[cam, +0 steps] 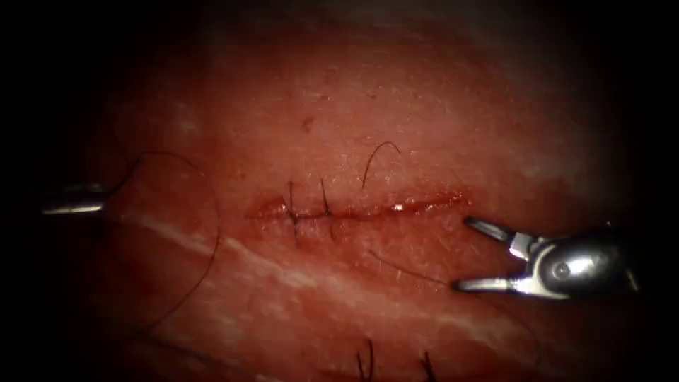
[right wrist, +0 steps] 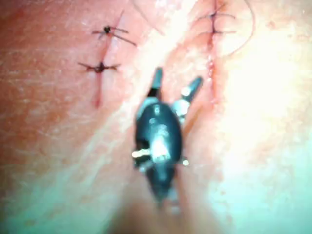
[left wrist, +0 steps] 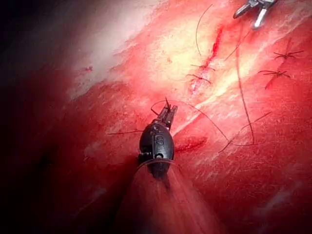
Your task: Wound Closure
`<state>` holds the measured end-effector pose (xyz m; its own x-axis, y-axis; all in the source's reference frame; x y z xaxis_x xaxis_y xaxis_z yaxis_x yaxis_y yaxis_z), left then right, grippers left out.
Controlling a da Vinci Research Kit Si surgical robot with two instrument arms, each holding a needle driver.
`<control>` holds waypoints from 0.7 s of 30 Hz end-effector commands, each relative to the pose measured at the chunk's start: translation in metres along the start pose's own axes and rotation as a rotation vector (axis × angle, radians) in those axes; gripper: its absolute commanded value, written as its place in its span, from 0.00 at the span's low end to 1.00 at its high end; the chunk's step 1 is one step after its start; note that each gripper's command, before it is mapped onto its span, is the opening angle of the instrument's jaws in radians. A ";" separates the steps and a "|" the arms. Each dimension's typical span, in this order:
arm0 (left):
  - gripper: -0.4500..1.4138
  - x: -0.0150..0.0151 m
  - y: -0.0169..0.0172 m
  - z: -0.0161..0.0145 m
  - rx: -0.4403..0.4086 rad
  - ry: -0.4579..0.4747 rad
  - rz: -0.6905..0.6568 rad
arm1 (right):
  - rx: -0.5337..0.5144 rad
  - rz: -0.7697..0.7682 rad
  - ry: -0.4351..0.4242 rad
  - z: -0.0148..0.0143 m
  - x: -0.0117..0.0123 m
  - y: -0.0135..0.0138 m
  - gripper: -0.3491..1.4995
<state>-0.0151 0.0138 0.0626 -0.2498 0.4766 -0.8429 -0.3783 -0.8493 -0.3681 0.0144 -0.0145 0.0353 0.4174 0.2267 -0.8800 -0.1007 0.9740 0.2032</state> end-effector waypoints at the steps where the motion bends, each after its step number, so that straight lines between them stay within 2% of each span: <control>1: 0.00 -0.0008 0.0002 0.0007 -0.002 0.001 -0.002 | 0.012 0.001 -0.027 0.0015 -0.0012 0.0001 0.85; 4: 0.00 -0.0008 0.0002 0.0007 -0.003 0.001 -0.002 | 0.038 0.003 -0.032 0.0023 -0.0013 0.0007 0.81; 8: 0.00 -0.0008 0.0002 0.0007 -0.003 0.001 -0.002 | 0.023 0.010 -0.007 0.0036 -0.0011 0.0017 0.81; 11: 0.00 -0.0008 0.0002 0.0007 -0.005 0.002 -0.002 | 0.002 0.051 0.017 0.0050 -0.0010 0.0024 0.77; 18: 0.00 -0.0008 0.0002 0.0007 -0.005 0.002 -0.001 | -0.054 0.232 0.078 0.0087 -0.0008 0.0064 0.62; 21: 0.00 -0.0008 0.0003 0.0007 -0.005 0.002 -0.001 | -0.008 0.299 0.111 0.0099 -0.0011 0.0075 0.49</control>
<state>-0.0150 0.0137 0.0627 -0.2489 0.4756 -0.8437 -0.3758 -0.8503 -0.3684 0.0217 -0.0063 0.0415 0.2645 0.5050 -0.8216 -0.2089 0.8617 0.4624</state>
